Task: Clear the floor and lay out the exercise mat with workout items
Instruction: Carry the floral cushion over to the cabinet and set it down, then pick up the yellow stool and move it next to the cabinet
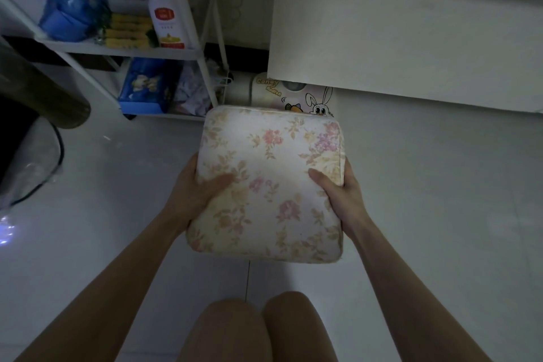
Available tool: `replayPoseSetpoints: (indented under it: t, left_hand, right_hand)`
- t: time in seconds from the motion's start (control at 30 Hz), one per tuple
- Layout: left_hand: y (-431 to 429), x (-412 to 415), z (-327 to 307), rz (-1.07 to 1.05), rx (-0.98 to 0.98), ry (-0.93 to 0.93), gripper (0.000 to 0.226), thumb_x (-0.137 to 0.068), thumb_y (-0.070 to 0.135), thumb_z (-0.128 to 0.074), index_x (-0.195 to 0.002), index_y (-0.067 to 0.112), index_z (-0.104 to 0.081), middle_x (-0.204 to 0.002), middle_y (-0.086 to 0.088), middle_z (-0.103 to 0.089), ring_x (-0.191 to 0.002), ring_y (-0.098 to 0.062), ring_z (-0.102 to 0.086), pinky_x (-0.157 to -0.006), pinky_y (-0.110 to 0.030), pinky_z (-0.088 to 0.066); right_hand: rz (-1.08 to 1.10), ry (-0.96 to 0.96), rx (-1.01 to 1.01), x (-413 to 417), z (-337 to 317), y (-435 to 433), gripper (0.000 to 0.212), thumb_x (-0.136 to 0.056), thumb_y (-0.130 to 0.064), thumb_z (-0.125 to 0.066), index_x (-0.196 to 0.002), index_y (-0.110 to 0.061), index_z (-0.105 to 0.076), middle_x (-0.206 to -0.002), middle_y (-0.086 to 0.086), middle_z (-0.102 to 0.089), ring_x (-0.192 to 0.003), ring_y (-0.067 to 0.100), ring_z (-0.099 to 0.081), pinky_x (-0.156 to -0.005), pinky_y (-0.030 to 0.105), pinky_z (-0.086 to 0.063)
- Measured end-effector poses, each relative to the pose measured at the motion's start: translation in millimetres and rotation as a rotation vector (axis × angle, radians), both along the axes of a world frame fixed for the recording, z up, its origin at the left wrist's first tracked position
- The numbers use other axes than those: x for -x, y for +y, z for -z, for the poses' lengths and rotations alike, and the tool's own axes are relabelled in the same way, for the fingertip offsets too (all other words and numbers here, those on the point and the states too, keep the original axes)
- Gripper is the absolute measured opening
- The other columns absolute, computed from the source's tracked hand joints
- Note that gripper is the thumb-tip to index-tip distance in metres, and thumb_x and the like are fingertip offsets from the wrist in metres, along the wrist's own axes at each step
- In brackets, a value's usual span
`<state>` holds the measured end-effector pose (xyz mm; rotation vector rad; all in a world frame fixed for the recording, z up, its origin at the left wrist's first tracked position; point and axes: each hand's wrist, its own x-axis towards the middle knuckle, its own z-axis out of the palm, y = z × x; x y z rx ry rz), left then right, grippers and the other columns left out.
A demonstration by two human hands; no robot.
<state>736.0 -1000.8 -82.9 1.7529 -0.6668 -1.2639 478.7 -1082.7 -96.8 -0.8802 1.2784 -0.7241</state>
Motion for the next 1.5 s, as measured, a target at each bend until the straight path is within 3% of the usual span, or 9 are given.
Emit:
replayPoseSetpoints:
  t: [0.4,0.5,0.6,0.7,0.8,0.87,1.23,1.4,1.5]
  left_hand:
    - [6.2,2.8,-12.3,0.027,-0.011,-0.044,0.063,-0.073,0.033,-0.077,-0.127,0.034,-0.043,-0.108,0.022,-0.055,-0.08,0.015,-0.06,-0.055,-0.005,-0.047]
    - [19.5,7.6,-46.0,0.007,-0.053,-0.036,0.065,-0.074,0.034,-0.076,-0.13,0.03,-0.043,-0.112,0.027,-0.051,-0.091,0.012,-0.056,-0.059,-0.002,-0.046]
    - [35.5,19.6,-68.6,-0.029,-0.072,-0.089,0.059,-0.078,0.032,-0.073,-0.125,0.037,-0.038,-0.107,0.035,-0.043,-0.087,0.028,-0.048,-0.059,0.005,-0.037]
    - [53.2,37.8,-132.6,-0.029,-0.081,-0.101,0.049,-0.082,0.025,-0.071,-0.118,0.039,-0.041,-0.105,0.034,-0.044,-0.086,0.03,-0.047,-0.063,0.006,-0.036]
    - [68.8,55.8,-207.3,0.019,-0.068,-0.069,0.057,-0.082,0.022,-0.071,-0.132,0.021,-0.045,-0.126,0.01,-0.05,-0.112,-0.002,-0.048,-0.086,-0.013,-0.038]
    - [79.3,68.6,-256.6,0.04,-0.073,-0.057,0.061,-0.081,0.022,-0.072,-0.134,0.018,-0.044,-0.132,0.005,-0.048,-0.118,-0.01,-0.045,-0.09,-0.021,-0.036]
    - [128.2,133.2,-484.9,0.213,-0.004,-0.072,0.062,-0.081,0.025,-0.072,-0.136,0.02,-0.043,-0.136,0.002,-0.047,-0.121,-0.013,-0.046,-0.096,-0.03,-0.039]
    - [150.6,165.6,-537.4,0.354,0.086,-0.032,0.052,-0.08,0.019,-0.072,-0.124,0.028,-0.045,-0.129,0.001,-0.051,-0.117,-0.012,-0.047,-0.101,-0.036,-0.041]
    - [173.3,186.4,-548.4,0.502,0.124,-0.032,0.057,-0.079,0.018,-0.073,-0.13,0.018,-0.047,-0.13,-0.002,-0.051,-0.119,-0.014,-0.048,-0.096,-0.03,-0.041]
  right_hand:
    - [0.009,0.07,0.009,-1.9,-15.8,7.8,0.066,-0.074,-0.026,-0.08,-0.131,-0.033,-0.049,-0.114,-0.012,-0.067,-0.099,0.009,-0.067,-0.074,0.024,-0.057]
    - [0.05,0.162,-0.043,2.0,-53.1,22.8,0.085,-0.071,-0.037,-0.081,-0.142,-0.032,-0.034,-0.128,-0.02,-0.055,-0.108,0.004,-0.06,-0.076,0.018,-0.054]
    - [0.035,0.262,-0.02,8.9,-72.2,40.0,0.084,-0.08,-0.034,-0.073,-0.148,-0.026,-0.025,-0.15,-0.007,-0.034,-0.131,0.018,-0.041,-0.094,0.031,-0.041]
    - [0.068,0.268,-0.039,18.1,-137.4,60.5,0.076,-0.082,-0.029,-0.072,-0.146,-0.025,-0.031,-0.151,-0.004,-0.034,-0.13,0.019,-0.04,-0.094,0.029,-0.037]
    - [0.09,0.259,-0.025,26.9,-212.2,80.9,0.069,-0.082,-0.026,-0.072,-0.142,-0.024,-0.038,-0.145,-0.002,-0.042,-0.121,0.015,-0.046,-0.088,0.026,-0.038]
    - [0.111,0.236,-0.034,32.7,-259.3,93.7,0.065,-0.082,-0.024,-0.073,-0.14,-0.023,-0.042,-0.139,-0.001,-0.047,-0.117,0.015,-0.049,-0.084,0.023,-0.038]
    - [0.27,0.176,0.002,87.6,-474.3,170.2,0.057,-0.084,-0.025,-0.07,-0.136,-0.024,-0.045,-0.126,0.001,-0.055,-0.109,0.014,-0.057,-0.079,0.025,-0.043]
    - [0.426,0.18,0.06,115.9,-526.9,222.9,0.055,-0.085,-0.022,-0.07,-0.135,-0.021,-0.046,-0.125,0.003,-0.057,-0.109,0.015,-0.058,-0.08,0.024,-0.044]
    - [0.521,0.198,0.095,132.4,-547.3,265.7,0.053,-0.085,-0.021,-0.069,-0.133,-0.02,-0.048,-0.122,0.003,-0.058,-0.107,0.013,-0.058,-0.074,0.017,-0.045]
